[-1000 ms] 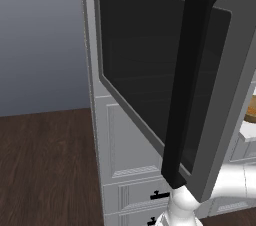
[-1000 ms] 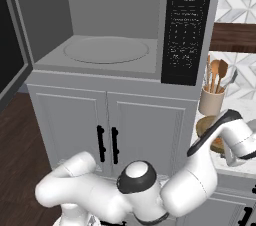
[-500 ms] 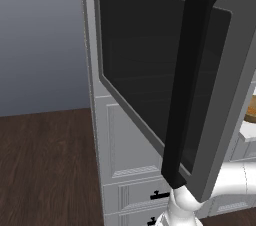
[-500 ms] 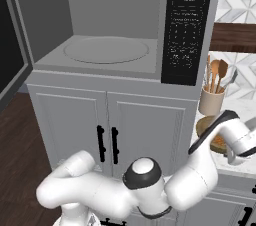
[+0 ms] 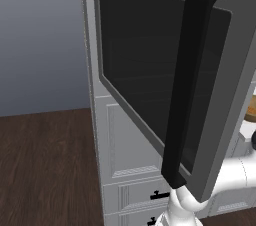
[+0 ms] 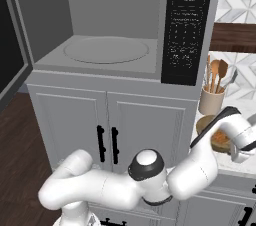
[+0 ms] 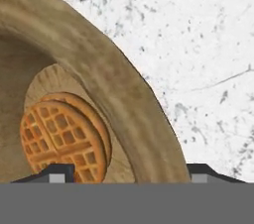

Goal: Open the microwave, place the bowl with waffle inside the microwave, then close the microwave door and turn it on.

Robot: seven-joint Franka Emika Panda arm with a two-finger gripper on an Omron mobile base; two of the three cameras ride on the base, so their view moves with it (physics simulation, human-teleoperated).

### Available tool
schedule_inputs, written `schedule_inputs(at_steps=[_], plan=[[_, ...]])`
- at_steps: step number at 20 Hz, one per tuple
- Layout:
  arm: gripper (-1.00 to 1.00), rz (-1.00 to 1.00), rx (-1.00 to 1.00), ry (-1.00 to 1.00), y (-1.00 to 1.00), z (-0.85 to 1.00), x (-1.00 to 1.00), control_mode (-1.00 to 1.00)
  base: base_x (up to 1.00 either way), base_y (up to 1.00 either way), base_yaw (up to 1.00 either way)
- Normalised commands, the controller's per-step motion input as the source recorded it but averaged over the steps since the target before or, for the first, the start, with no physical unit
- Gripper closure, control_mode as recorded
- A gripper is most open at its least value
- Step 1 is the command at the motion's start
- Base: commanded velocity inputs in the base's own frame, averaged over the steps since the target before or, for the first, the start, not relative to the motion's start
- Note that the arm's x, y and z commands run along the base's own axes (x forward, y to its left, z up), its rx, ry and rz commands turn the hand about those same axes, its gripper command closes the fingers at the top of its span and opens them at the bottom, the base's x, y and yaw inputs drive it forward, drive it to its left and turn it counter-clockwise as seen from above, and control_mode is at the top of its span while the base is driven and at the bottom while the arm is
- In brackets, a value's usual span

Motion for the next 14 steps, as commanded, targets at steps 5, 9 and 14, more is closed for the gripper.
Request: schedule_inputs(at_steps=[5, 9, 14], plan=[[1.0, 0.0, 0.0, 0.0, 0.0, 0.0, -0.01, -1.0, 0.0, 0.0, 0.0], [1.0, 0.0, 0.0, 0.02, -0.01, 0.0, -0.81, -1.0, 0.0, 0.0, 0.0], [1.0, 0.0, 0.0, -0.12, -0.01, 0.02, -1.0, -1.0, 0.0, 0.0, 0.0]])
